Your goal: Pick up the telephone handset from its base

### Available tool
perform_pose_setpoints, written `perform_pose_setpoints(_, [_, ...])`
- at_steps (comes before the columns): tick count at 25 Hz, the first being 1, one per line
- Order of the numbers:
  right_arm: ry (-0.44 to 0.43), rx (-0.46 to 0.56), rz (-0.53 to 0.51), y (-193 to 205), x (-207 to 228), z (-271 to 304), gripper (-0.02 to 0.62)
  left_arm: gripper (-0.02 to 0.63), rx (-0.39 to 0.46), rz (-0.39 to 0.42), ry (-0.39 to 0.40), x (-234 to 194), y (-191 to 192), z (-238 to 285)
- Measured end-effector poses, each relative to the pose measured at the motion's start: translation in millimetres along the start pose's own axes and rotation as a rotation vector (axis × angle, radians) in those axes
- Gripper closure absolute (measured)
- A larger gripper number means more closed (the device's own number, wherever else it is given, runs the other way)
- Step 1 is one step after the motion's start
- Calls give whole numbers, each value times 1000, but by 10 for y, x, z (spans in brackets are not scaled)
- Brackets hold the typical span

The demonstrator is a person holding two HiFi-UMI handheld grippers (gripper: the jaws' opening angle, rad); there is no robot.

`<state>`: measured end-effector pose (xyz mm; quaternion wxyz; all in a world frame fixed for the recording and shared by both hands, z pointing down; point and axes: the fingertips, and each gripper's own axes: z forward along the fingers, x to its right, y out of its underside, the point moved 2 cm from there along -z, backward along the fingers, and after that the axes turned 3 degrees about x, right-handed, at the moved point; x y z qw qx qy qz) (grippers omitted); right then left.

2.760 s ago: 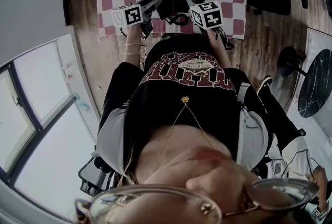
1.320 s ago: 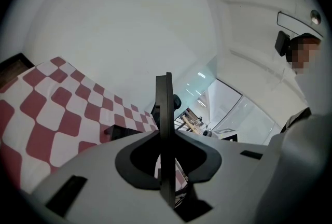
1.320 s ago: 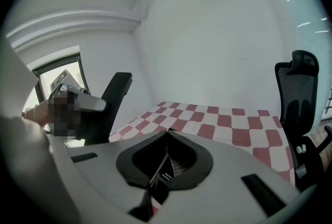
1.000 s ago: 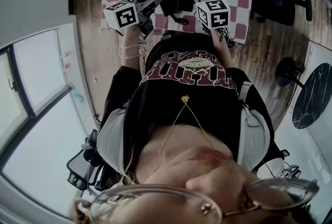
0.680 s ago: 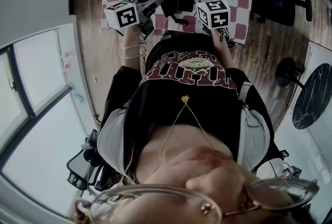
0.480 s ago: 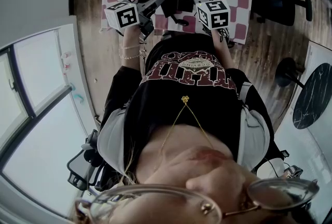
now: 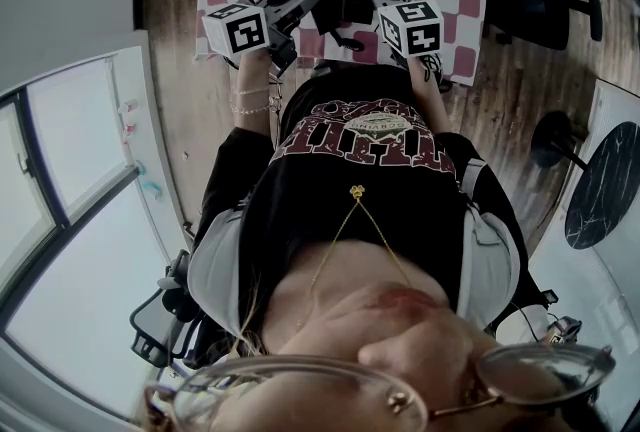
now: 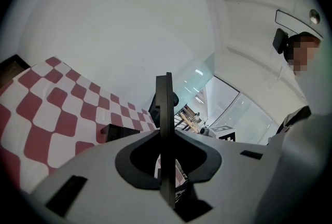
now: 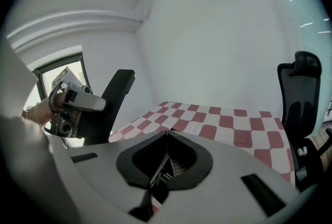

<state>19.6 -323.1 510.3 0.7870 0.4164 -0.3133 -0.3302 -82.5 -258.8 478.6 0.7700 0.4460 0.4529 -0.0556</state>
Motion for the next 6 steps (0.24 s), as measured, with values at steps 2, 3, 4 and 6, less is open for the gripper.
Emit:
perform_pose_setpoints(2, [-1,-2,0,2,-1,10,575,525,-2,-2,0,-13,-1,1])
perform_pose_setpoints(3, [-2,-2,0,1,-1,15,575,525,-4,-2,-1,-18,-2,1])
perform_pose_setpoints(4, [-3,-3,0,0,0,20,575,526,-6,-2,0,-21,-3,3])
perform_pose_setpoints(6, [-6,-4,0,-2,0,29,575,525,-10,-1,0,-24,-5,7])
